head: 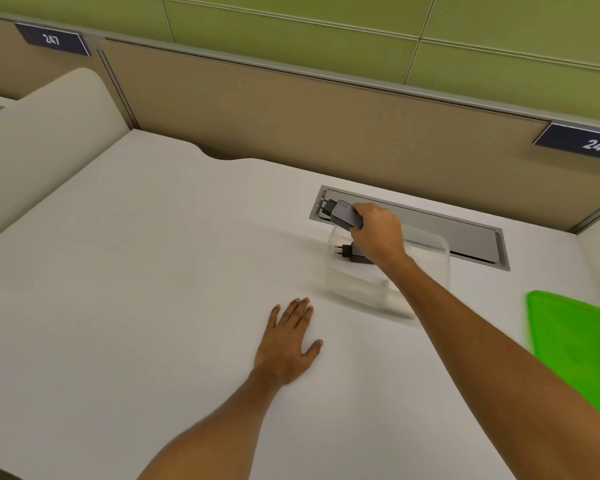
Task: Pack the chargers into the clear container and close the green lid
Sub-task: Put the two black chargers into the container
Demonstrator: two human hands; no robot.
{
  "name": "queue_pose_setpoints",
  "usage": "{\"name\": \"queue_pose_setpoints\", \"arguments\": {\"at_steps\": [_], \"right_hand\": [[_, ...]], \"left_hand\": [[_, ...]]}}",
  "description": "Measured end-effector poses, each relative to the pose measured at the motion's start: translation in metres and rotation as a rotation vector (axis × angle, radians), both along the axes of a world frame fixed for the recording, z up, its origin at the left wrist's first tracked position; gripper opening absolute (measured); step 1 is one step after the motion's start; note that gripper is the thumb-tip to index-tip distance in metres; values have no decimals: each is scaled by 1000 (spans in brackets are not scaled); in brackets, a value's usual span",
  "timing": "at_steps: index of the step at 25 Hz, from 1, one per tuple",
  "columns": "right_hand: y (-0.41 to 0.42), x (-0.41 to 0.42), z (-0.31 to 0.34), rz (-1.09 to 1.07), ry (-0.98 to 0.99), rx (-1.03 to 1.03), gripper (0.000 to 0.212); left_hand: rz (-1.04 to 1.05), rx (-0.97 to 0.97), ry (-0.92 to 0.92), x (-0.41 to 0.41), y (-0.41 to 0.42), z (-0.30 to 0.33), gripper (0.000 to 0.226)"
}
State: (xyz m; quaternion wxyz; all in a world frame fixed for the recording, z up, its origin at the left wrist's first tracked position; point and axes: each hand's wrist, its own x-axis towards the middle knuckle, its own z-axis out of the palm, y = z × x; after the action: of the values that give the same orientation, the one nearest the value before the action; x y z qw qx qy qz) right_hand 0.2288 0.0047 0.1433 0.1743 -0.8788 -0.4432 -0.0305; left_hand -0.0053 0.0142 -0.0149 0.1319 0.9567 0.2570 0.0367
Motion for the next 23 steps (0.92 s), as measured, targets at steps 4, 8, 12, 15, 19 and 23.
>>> {"name": "queue_pose_setpoints", "arguments": {"at_steps": [4,8,12,15,19,23], "right_hand": [[-57,13,-2,-123,30,22,20],[-62,11,-18,-161,89,-119,17],[-62,16,-32,-125,212,-299,30],[-56,16,-35,-127,316,-361,34],[-52,16,-41,-110,348,-376,28],[-51,14,-46,-113,367,-352,27]], "left_hand": [[-60,12,-15,6,-11,6,70],[-35,10,-50,5,-9,4,69],[-46,8,-62,5,-8,5,68],[-50,7,-58,5,-8,5,69],[-49,-5,-52,5,-8,4,69],[-46,-9,-43,5,-8,4,70]]}}
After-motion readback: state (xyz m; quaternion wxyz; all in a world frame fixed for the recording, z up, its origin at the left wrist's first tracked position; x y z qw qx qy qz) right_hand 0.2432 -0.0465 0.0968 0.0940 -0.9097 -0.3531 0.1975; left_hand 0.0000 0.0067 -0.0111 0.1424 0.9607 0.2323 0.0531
